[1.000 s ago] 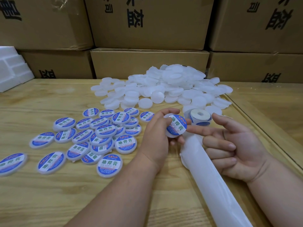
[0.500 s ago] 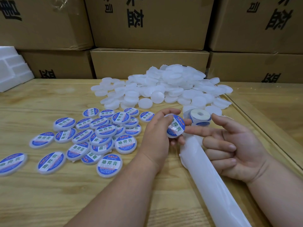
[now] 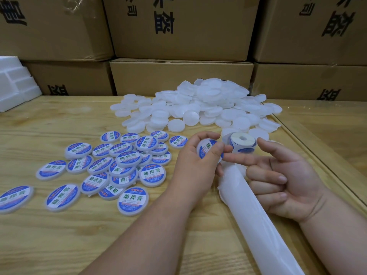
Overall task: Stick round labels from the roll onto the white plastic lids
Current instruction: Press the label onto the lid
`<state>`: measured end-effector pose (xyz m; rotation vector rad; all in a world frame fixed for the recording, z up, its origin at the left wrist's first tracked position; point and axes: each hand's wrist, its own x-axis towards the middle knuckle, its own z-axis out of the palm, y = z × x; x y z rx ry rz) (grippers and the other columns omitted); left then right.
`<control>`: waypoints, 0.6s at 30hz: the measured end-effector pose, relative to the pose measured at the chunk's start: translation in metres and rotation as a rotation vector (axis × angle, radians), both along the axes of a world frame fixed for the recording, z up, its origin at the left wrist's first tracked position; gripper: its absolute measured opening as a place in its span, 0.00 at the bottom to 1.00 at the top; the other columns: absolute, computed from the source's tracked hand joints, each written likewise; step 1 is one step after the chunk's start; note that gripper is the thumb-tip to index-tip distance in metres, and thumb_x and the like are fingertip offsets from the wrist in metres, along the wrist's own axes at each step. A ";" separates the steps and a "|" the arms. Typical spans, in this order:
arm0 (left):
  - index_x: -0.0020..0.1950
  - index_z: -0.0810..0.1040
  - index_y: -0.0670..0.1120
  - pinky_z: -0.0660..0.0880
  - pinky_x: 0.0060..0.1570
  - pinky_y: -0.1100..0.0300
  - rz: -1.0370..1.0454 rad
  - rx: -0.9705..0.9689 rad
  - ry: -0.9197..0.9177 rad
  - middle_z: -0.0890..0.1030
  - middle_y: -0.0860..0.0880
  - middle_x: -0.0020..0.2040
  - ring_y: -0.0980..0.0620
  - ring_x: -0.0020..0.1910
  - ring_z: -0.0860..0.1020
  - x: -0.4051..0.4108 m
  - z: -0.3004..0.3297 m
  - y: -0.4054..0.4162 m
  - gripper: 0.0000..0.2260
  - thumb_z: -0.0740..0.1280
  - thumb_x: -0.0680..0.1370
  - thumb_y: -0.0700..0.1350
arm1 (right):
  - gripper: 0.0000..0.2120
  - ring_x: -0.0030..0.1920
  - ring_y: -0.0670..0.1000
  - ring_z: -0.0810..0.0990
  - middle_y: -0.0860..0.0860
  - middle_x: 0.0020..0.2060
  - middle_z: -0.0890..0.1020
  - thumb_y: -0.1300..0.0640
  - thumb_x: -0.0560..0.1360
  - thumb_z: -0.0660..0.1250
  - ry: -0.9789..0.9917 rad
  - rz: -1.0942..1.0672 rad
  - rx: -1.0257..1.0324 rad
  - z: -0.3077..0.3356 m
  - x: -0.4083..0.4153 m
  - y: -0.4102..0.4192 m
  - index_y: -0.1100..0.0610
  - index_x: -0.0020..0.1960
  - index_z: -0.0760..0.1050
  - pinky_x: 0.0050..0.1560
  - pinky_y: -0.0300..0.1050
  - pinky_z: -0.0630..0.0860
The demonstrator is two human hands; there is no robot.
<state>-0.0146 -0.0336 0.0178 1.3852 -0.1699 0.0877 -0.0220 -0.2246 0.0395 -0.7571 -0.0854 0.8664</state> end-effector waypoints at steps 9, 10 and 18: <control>0.54 0.80 0.55 0.72 0.28 0.67 0.127 -0.086 -0.009 0.81 0.50 0.36 0.55 0.26 0.75 0.004 -0.001 0.003 0.15 0.79 0.73 0.43 | 0.34 0.22 0.45 0.51 0.46 0.21 0.57 0.44 0.71 0.72 -0.057 -0.078 0.014 0.002 0.001 -0.007 0.63 0.71 0.75 0.17 0.35 0.57; 0.55 0.80 0.55 0.73 0.28 0.67 0.131 -0.090 -0.002 0.81 0.51 0.35 0.55 0.25 0.75 0.004 -0.001 0.004 0.15 0.79 0.73 0.44 | 0.33 0.22 0.45 0.51 0.45 0.21 0.57 0.43 0.71 0.71 -0.063 -0.127 -0.003 0.003 0.002 -0.007 0.62 0.70 0.76 0.17 0.35 0.58; 0.53 0.81 0.52 0.65 0.21 0.65 0.138 -0.134 0.116 0.86 0.46 0.37 0.52 0.19 0.70 0.003 0.004 0.008 0.20 0.55 0.84 0.62 | 0.10 0.24 0.44 0.49 0.45 0.22 0.59 0.48 0.72 0.69 -0.083 -0.507 -0.101 -0.003 0.007 0.001 0.54 0.40 0.76 0.18 0.35 0.51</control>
